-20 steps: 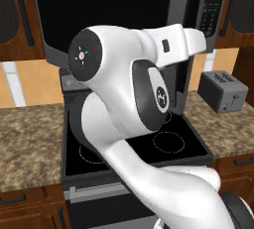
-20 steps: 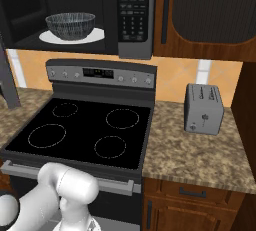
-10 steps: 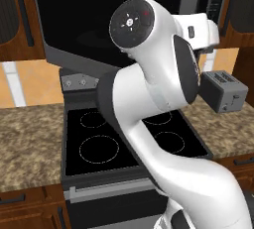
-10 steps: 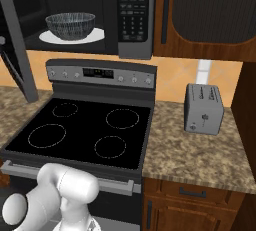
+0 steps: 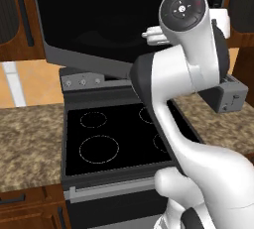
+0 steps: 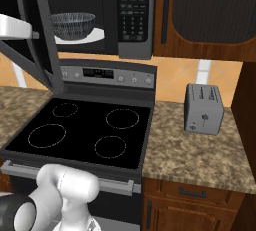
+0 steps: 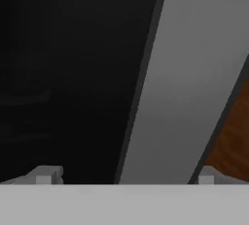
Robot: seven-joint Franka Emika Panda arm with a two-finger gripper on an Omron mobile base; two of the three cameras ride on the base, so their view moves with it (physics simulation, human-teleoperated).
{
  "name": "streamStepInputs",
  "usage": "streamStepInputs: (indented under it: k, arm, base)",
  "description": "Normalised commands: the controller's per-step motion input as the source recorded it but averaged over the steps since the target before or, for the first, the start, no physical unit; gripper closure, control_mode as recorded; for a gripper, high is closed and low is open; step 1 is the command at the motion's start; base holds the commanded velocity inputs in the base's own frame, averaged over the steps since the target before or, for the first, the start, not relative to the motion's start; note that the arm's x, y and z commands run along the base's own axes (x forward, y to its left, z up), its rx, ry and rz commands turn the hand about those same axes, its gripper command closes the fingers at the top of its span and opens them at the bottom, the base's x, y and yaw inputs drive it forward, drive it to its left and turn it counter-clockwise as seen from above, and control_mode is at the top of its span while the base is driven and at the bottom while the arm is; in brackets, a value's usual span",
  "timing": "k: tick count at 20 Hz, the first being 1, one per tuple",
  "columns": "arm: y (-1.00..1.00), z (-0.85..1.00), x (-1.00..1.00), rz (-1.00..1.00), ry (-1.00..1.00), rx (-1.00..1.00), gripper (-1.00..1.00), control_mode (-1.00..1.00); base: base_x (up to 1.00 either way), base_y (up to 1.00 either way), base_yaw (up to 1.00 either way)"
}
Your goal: Open the microwave, place the bowl with waffle inside the microwave, then close the microwave door and turn it on.
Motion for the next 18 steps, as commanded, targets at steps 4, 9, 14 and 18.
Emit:
streamStepInputs:
  k: [4, 9, 14, 18]
  arm:
    - [-0.23, 0.00, 0.83, 0.13, -0.19, 0.07, -1.00, -1.00]
    - [-0.23, -0.04, 0.88, 0.14, -0.19, 0.08, -1.00, -1.00]
    - [-0.16, -0.03, 0.99, 0.11, -0.01, 0.00, -1.00, -1.00]
    - [-0.04, 0.00, 0.87, 0.09, 0.00, 0.00, -1.00, -1.00]
  base:
    - [0.00, 0.00, 0.00]
    - [0.00, 0.00, 0.00]
    - [0.00, 0.00, 0.00]
    - [0.00, 0.00, 0.00]
